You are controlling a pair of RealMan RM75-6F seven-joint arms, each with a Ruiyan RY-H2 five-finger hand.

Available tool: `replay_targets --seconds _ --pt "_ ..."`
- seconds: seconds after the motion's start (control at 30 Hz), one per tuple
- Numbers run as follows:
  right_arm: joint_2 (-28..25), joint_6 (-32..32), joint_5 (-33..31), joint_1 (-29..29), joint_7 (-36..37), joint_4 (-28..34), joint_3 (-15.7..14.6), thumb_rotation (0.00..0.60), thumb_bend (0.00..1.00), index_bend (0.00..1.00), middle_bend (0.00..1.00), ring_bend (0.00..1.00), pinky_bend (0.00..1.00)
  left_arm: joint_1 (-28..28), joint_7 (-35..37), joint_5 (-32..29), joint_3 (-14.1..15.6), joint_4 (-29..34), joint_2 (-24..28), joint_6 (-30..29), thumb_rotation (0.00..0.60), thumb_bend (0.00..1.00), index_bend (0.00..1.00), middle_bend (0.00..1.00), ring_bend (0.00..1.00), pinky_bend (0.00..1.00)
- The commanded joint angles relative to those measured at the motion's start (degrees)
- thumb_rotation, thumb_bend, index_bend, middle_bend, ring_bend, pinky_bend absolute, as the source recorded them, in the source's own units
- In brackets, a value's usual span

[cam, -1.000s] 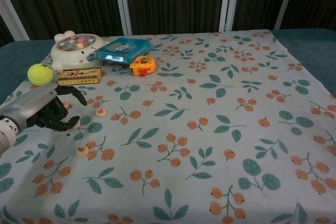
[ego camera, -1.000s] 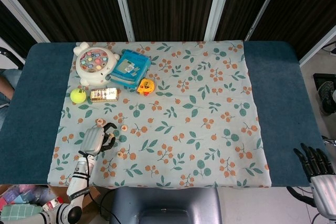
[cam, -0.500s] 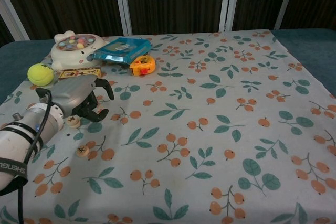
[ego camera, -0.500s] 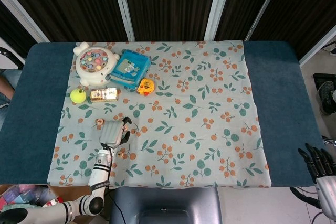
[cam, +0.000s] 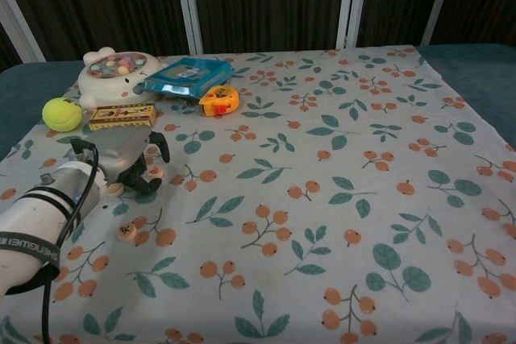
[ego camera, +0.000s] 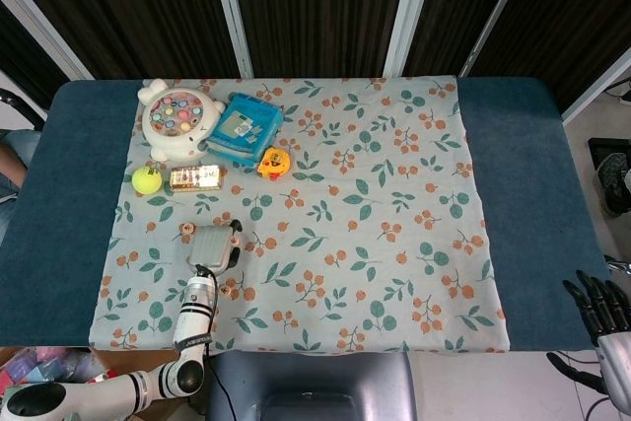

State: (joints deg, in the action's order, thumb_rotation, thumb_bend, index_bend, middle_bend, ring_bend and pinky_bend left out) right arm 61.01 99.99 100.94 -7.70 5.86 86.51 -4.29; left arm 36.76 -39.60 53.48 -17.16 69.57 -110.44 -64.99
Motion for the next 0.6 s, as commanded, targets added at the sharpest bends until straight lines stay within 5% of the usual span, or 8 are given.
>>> replay_targets --seconds 0.03,0.6 --pt "-0.01 0.04 0.08 -0.01 0.06 -0.05 -0.02 0.6 0.2 0.0 0.0 0.0 0.03 0.12 -0.26 -0.16 0.25 -0.25 0.1 -0.23 0.6 0.4 0.37 1.0 1.0 1.0" --pt "0.05 0.21 0.04 -0.12 0.11 -0.08 0.07 0.6 0.2 0.0 0.0 0.0 0.03 0.42 1.17 0.24 1.4 -2.41 0.0 -0.48 0.6 0.39 0.46 1.0 1.0 1.0"
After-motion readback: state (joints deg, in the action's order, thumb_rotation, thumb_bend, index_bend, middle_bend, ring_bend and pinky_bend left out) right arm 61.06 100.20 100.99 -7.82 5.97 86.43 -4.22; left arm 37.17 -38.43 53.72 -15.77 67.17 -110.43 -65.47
